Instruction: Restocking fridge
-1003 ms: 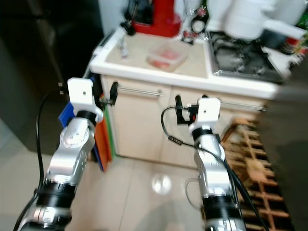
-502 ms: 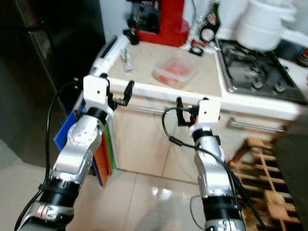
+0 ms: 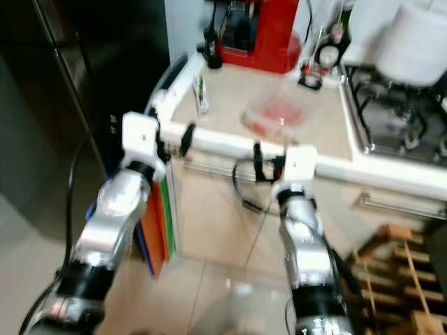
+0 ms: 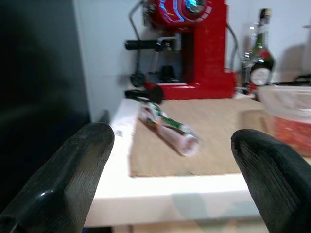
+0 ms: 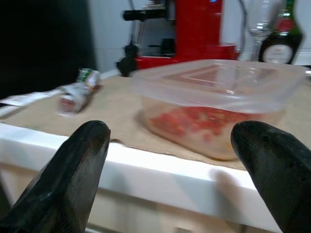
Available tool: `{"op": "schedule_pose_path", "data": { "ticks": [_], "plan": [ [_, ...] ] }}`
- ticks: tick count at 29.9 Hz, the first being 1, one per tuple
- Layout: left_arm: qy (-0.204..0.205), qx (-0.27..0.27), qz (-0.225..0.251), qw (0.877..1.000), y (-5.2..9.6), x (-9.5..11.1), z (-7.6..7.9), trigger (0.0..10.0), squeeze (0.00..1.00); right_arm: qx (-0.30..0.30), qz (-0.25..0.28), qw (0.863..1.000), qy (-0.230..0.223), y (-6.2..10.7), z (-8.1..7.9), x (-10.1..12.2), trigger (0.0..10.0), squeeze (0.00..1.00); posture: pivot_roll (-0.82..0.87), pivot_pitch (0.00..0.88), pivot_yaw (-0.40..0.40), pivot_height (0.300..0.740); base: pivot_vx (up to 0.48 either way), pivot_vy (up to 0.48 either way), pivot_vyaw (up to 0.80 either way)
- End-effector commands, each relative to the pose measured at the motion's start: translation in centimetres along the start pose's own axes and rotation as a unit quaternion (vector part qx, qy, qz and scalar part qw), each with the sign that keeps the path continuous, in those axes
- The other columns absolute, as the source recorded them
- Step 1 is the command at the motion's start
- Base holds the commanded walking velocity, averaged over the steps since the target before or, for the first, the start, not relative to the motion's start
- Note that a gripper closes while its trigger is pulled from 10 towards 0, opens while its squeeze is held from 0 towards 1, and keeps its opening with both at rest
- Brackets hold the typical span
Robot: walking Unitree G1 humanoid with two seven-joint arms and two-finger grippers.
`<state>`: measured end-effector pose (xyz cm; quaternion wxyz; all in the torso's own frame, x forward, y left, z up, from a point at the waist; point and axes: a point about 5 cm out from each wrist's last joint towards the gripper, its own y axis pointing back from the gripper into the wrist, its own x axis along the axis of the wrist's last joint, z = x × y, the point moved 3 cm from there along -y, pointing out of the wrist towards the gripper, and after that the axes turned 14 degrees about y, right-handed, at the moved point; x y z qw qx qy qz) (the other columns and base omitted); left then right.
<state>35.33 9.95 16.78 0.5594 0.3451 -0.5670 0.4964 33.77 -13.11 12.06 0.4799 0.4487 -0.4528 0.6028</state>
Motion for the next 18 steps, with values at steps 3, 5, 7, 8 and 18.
{"op": "schedule_pose_path", "data": {
  "ticks": [3,5,7,8,18],
  "plan": [
    [0.011,-0.035,0.016,0.999,-0.1,0.7,1.6,10.0,0.0,-0.008,0.001,1.0,0.007,-0.1,1.0,0.1,10.0,0.0,0.0,0.0,-0.017,0.74,0.262,-0.401,0.0],
    [0.017,-0.044,0.02,0.999,0.1,0.8,2.0,10.0,0.0,-0.007,0.0,1.0,0.008,-0.1,0.9,0.0,10.0,0.0,0.0,0.0,-0.017,0.74,0.0,-0.437,0.0],
    [0.022,-0.054,0.024,0.998,0.2,0.9,2.4,10.0,0.0,-0.005,-0.001,1.0,0.008,-0.1,0.9,0.0,10.0,0.0,0.0,0.0,-0.017,0.74,0.0,-0.444,0.0],
    [0.024,-0.055,0.024,0.998,0.3,0.9,2.5,10.0,0.0,-0.005,-0.001,1.0,0.009,-0.1,0.9,-0.1,10.0,0.0,0.0,0.0,-0.021,0.74,0.0,-0.446,0.0],
    [0.042,0.016,0.007,0.999,-0.6,0.5,0.3,10.0,0.0,0.0,0.002,1.0,0.012,-0.4,1.0,0.1,10.0,0.0,0.0,0.0,-0.03,0.74,0.038,-0.251,0.0]
  ]
}}
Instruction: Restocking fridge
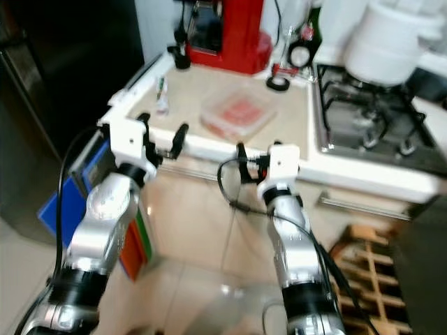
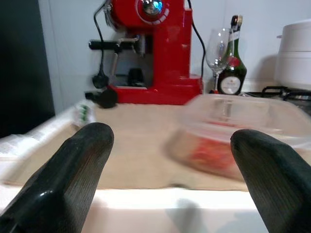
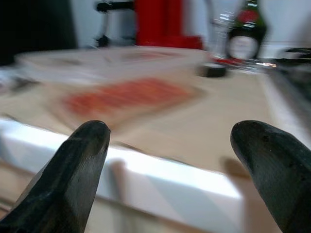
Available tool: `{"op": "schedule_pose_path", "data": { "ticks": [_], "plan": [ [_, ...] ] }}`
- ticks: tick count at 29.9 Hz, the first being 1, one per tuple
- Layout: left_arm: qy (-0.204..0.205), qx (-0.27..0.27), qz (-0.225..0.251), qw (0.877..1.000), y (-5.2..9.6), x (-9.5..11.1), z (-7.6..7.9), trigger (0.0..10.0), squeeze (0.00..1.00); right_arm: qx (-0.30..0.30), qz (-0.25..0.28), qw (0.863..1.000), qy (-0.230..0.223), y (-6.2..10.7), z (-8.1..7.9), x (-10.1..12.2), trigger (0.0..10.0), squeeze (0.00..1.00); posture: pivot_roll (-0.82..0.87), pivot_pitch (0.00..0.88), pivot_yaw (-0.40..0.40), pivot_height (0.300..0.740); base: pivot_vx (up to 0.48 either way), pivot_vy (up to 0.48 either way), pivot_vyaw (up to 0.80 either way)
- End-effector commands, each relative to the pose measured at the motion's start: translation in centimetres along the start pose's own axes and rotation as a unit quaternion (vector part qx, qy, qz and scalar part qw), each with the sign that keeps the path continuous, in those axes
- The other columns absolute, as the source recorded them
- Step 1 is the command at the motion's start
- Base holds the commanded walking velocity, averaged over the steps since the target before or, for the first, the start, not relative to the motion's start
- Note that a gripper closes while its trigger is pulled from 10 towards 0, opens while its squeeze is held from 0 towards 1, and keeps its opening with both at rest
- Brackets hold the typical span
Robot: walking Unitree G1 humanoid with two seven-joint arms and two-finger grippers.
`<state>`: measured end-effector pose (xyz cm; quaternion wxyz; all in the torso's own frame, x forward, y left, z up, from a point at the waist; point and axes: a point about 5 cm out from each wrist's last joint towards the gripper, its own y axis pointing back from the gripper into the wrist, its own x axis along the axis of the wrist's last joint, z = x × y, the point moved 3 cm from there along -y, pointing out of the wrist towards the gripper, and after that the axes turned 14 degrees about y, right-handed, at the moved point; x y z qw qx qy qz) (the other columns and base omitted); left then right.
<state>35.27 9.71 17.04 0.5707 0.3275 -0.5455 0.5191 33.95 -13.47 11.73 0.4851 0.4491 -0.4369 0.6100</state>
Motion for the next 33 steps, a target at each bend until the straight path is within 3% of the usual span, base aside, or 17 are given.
{"op": "schedule_pose_path", "data": {
  "ticks": [1,5,8,13,19,22,25,33],
  "plan": [
    [0.015,0.005,-0.008,1.0,-0.7,0.2,0.0,10.0,0.0,-0.011,0.009,1.0,-0.001,-0.3,0.7,0.6,10.0,0.0,0.0,0.0,-0.03,0.74,0.0,0.0,0.0],
    [0.029,0.022,-0.006,0.999,-2.2,2.2,-1.0,10.0,0.0,-0.012,0.017,1.0,0.0,-0.4,0.9,1.1,10.0,0.0,-0.01,0.0,-0.037,0.74,0.0,0.0,0.0],
    [0.058,0.037,-0.013,0.998,-3.1,2.8,-1.7,10.0,0.0,-0.011,0.016,1.0,0.002,-0.3,1.1,1.0,10.0,0.0,-0.01,0.0,-0.042,0.74,0.0,0.0,0.0],
    [0.054,0.052,-0.033,0.997,-3.9,2.8,-2.7,10.0,0.0,-0.01,0.014,1.0,0.004,-0.2,1.2,0.9,10.0,0.0,-0.01,0.0,-0.041,0.74,0.0,0.0,0.0],
    [-0.003,-0.013,0.018,1.0,-3.4,4.3,-1.1,10.0,0.0,-0.022,0.025,0.999,0.001,-0.3,1.3,1.6,10.0,0.0,-0.01,0.0,-0.037,0.74,0.207,0.0,0.0],
    [-0.049,-0.06,0.054,0.996,-3.0,5.7,0.8,10.0,0.0,-0.047,0.059,0.997,0.008,-0.4,1.7,3.6,10.0,0.0,0.0,0.0,-0.039,0.74,0.474,0.0,0.0],
    [-0.061,-0.08,0.07,0.992,-2.9,6.4,1.6,10.0,0.0,-0.049,0.077,0.996,0.0,-0.6,1.6,4.9,10.0,0.0,0.0,0.0,-0.039,0.74,0.48,0.0,0.0],
    [-0.04,-0.066,0.075,0.994,-2.9,6.8,0.9,10.0,0.0,-0.025,0.084,0.996,-0.011,-0.7,0.8,5.4,10.0,0.0,0.0,0.0,-0.045,0.74,0.48,0.0,0.0]
  ]
}}
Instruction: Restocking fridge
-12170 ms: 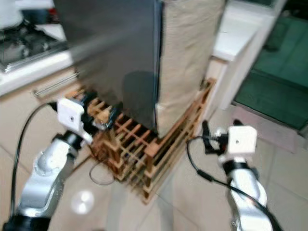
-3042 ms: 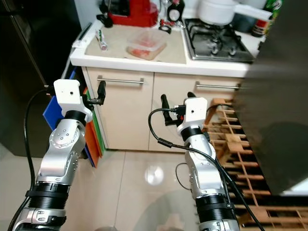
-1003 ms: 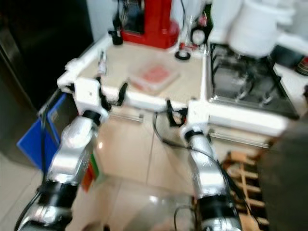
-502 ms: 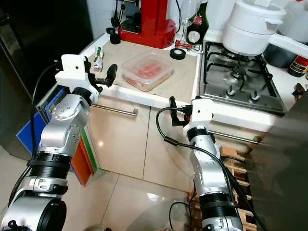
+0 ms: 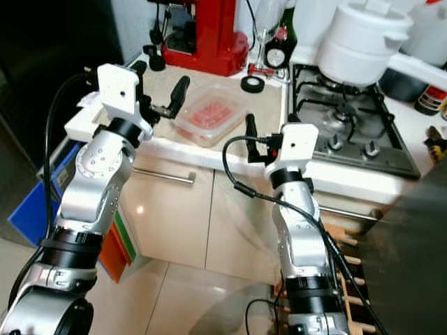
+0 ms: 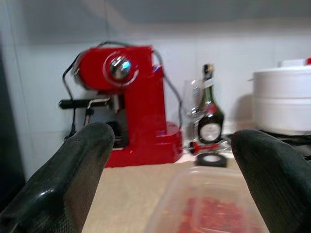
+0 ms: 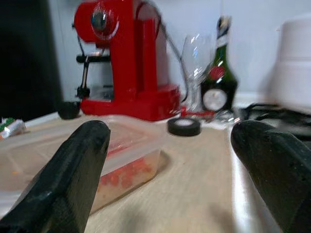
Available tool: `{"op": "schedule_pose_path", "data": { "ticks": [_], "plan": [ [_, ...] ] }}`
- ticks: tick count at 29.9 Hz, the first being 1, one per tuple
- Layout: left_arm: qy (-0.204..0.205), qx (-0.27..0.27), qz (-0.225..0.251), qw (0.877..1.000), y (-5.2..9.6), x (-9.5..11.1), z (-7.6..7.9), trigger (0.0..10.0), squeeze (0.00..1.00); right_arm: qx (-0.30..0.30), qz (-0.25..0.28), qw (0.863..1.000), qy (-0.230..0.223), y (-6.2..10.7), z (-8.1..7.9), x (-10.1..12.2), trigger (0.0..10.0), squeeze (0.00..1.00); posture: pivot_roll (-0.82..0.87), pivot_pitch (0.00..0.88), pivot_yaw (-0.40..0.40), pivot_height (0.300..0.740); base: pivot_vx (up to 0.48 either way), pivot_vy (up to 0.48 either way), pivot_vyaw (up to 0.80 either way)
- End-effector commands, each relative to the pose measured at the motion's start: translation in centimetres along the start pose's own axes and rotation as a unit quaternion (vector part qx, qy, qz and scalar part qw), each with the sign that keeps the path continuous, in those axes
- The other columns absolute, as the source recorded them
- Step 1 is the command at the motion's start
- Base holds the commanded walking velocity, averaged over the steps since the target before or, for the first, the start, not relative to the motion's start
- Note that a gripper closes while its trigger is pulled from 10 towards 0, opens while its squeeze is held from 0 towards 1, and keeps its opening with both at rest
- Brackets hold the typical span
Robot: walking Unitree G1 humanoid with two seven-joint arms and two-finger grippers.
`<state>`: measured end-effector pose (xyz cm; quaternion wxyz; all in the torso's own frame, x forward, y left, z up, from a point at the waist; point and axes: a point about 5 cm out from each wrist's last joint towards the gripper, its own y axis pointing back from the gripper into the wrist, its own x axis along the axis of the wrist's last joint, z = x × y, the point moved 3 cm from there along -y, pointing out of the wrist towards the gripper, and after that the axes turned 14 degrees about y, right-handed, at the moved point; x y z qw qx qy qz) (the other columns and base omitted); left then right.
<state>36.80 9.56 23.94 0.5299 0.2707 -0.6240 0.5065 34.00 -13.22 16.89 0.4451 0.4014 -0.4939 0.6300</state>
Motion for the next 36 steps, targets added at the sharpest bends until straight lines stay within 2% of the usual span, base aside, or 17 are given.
{"op": "schedule_pose_path", "data": {
  "ticks": [1,8,10,11,13,15,20,22,23,26,28,31,34,36],
  "plan": [
    [0.003,-0.001,0.005,1.0,-0.1,0.4,-0.1,10.0,0.0,0.008,0.005,1.0,-0.006,-0.1,-0.1,0.4,10.0,0.0,0.0,0.0,-0.047,0.74,0.48,0.0,0.0],
    [-0.02,-0.038,0.015,0.999,-0.6,1.4,1.6,10.0,0.0,0.013,-0.001,1.0,-0.008,0.3,-0.1,0.2,10.0,0.0,0.0,0.0,-0.052,0.74,0.462,0.0,0.0],
    [-0.007,-0.065,0.023,0.998,-1.0,2.6,2.5,10.0,0.0,0.015,-0.002,1.0,-0.008,0.5,0.0,0.2,10.0,0.0,0.0,0.0,-0.053,0.74,0.0,0.0,0.0],
    [-0.007,-0.065,0.023,0.998,-1.0,2.6,2.5,10.0,0.0,0.015,-0.002,1.0,-0.008,0.5,0.0,0.2,10.0,0.0,0.0,0.0,-0.053,0.74,0.0,0.0,0.0],
    [-0.01,-0.086,0.036,0.996,-1.3,4.0,3.0,10.0,0.0,0.014,-0.006,1.0,-0.005,0.8,0.4,0.2,10.0,0.0,0.0,0.0,-0.055,0.74,0.0,0.0,0.0],
    [0.014,-0.101,0.027,0.994,-1.7,4.7,3.1,10.0,0.0,0.008,-0.017,1.0,-0.001,1.3,1.1,-0.3,10.0,0.0,-0.02,0.0,-0.053,0.74,0.0,0.0,0.0],
    [0.049,-0.103,0.008,0.993,-2.0,4.8,2.6,10.0,0.0,0.001,-0.026,1.0,0.003,1.7,1.7,-0.6,10.0,0.0,-0.03,0.0,-0.051,0.74,0.0,0.0,0.0],
    [0.113,-0.101,-0.051,0.987,-2.4,4.4,1.2,10.0,0.0,0.01,-0.027,1.0,-0.002,2.0,2.0,-0.4,10.0,0.0,-0.03,0.0,-0.048,0.74,0.0,0.0,0.0],
    [0.131,-0.099,-0.065,0.984,-2.4,4.2,0.9,10.0,0.0,0.016,-0.027,0.999,-0.005,2.0,1.9,-0.3,10.0,0.0,-0.03,0.0,-0.047,0.74,0.0,0.0,0.0],
    [0.171,-0.093,-0.147,0.97,-2.3,2.7,-1.1,10.0,0.0,0.05,-0.023,0.998,-0.007,2.0,1.7,0.2,10.0,0.0,-0.03,0.0,-0.044,0.74,0.0,0.0,0.0],
    [0.204,-0.084,-0.212,0.952,-1.8,1.3,-2.9,10.0,0.0,0.088,-0.024,0.996,-0.015,2.2,1.3,0.5,10.0,0.0,-0.05,0.0,-0.041,0.74,0.0,0.0,0.0],
    [0.209,-0.081,-0.226,0.948,-1.4,1.2,-3.4,10.0,0.0,0.103,-0.025,0.994,-0.017,2.4,1.0,0.7,10.0,0.0,-0.05,0.0,-0.04,0.74,0.0,0.0,0.0],
    [0.225,-0.074,-0.258,0.937,-0.2,1.4,-4.8,10.0,0.0,0.116,-0.034,0.992,-0.035,2.9,0.5,0.7,10.0,0.0,-0.05,0.0,-0.048,0.74,0.0,0.0,0.0],
    [0.242,-0.073,-0.269,0.929,0.4,1.5,-5.0,10.0,0.0,0.115,-0.039,0.992,-0.041,3.0,0.1,0.5,10.0,0.0,-0.03,0.0,-0.048,0.74,0.0,0.0,0.0]
  ]
}}
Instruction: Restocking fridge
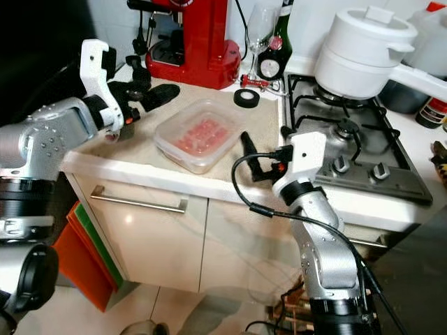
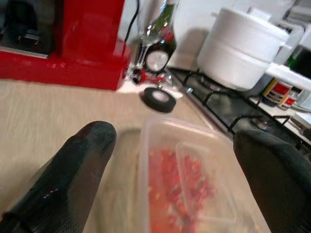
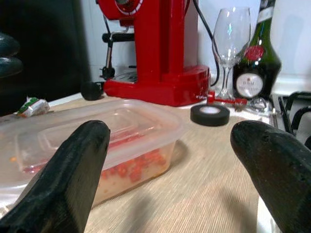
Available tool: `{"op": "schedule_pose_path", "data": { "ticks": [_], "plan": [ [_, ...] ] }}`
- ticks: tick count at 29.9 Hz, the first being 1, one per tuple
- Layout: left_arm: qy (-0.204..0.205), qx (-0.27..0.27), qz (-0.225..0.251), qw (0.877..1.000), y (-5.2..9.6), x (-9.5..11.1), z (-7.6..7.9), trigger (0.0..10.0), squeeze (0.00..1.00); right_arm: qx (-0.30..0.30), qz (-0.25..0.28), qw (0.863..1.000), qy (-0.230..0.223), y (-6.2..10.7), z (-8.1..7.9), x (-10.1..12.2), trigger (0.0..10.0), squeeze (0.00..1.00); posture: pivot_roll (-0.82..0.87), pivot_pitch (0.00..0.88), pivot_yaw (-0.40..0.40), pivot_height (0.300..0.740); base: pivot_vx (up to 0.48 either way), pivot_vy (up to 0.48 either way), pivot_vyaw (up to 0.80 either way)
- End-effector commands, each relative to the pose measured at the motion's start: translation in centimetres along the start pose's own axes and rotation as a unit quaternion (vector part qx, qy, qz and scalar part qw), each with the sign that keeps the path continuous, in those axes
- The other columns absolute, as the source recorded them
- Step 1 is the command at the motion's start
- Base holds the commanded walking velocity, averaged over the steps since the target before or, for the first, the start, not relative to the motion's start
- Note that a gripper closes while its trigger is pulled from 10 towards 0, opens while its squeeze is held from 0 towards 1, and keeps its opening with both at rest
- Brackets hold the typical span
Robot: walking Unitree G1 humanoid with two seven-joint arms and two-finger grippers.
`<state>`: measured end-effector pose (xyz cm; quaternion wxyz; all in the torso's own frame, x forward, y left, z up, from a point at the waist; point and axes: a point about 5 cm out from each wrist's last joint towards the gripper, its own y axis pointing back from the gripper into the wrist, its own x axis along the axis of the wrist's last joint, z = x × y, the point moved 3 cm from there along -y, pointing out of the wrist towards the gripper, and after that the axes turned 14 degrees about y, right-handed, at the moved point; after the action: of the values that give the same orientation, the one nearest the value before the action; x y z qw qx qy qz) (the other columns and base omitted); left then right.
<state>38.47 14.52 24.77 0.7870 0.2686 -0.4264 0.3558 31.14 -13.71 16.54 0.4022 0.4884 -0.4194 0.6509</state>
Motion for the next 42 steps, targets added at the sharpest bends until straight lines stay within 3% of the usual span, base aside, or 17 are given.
{"op": "schedule_pose_path", "data": {
  "ticks": [1,3,6,15,19,25,27,30,35,42],
  "plan": [
    [0.016,-0.012,-0.009,1.0,0.5,-0.1,0.2,10.0,0.0,0.002,-0.002,1.0,-0.007,0.1,-0.1,0.1,10.0,0.0,-0.03,0.0,-0.048,0.74,0.0,0.0,0.0],
    [0.047,-0.04,-0.019,0.998,1.0,-0.6,1.7,10.0,0.0,0.01,-0.006,1.0,-0.022,-0.3,-0.9,-0.2,10.0,0.0,-0.01,0.0,-0.053,0.74,0.0,0.0,0.0],
    [0.052,-0.045,-0.021,0.997,1.2,-0.7,2.2,10.0,0.0,0.023,-0.01,0.999,-0.027,-0.5,-1.6,-0.4,10.0,0.0,0.01,0.0,-0.056,0.74,0.0,0.0,0.0],
    [0.092,-0.014,-0.041,0.995,1.3,-3.9,1.5,10.0,0.0,0.027,-0.017,0.999,-0.041,-1.7,-2.8,-0.6,10.0,0.0,0.01,0.0,-0.07,0.74,0.0,0.0,0.0],
    [0.101,0.009,-0.05,0.994,0.9,-4.7,0.9,10.0,0.0,0.026,-0.008,0.999,-0.026,-1.5,-2.6,-0.1,10.0,0.0,-0.01,0.0,-0.054,0.74,0.0,0.0,0.0],
    [0.117,-0.013,-0.047,0.992,0.3,-4.3,1.9,10.0,0.0,-0.018,-0.008,1.0,0.012,-0.8,-1.2,0.3,10.0,0.0,-0.03,0.0,-0.033,0.74,0.0,0.0,0.0],
    [0.118,-0.017,-0.047,0.992,0.1,-4.3,2.1,10.0,0.0,-0.046,-0.033,0.998,0.04,-0.4,-0.4,-0.6,10.0,0.0,-0.04,0.0,-0.032,0.74,0.0,0.0,0.0],
    [0.122,-0.026,-0.053,0.991,-0.2,-4.5,2.7,10.0,0.0,-0.059,-0.058,0.996,0.034,0.2,0.1,-1.8,10.0,0.0,-0.04,0.0,-0.029,0.74,0.0,0.0,0.0],
    [0.119,-0.018,-0.059,0.991,-0.4,-4.6,2.6,10.0,0.0,-0.058,-0.056,0.996,0.025,0.1,0.1,-1.9,10.0,0.0,-0.03,0.0,-0.027,0.74,0.0,0.0,0.0],
    [0.108,0.032,-0.076,0.991,-0.4,-5.8,0.7,10.0,0.0,-0.043,-0.047,0.998,0.022,-0.6,-0.5,-1.5,10.0,0.0,-0.02,0.0,-0.03,0.74,0.0,0.0,0.0]
  ]
}}
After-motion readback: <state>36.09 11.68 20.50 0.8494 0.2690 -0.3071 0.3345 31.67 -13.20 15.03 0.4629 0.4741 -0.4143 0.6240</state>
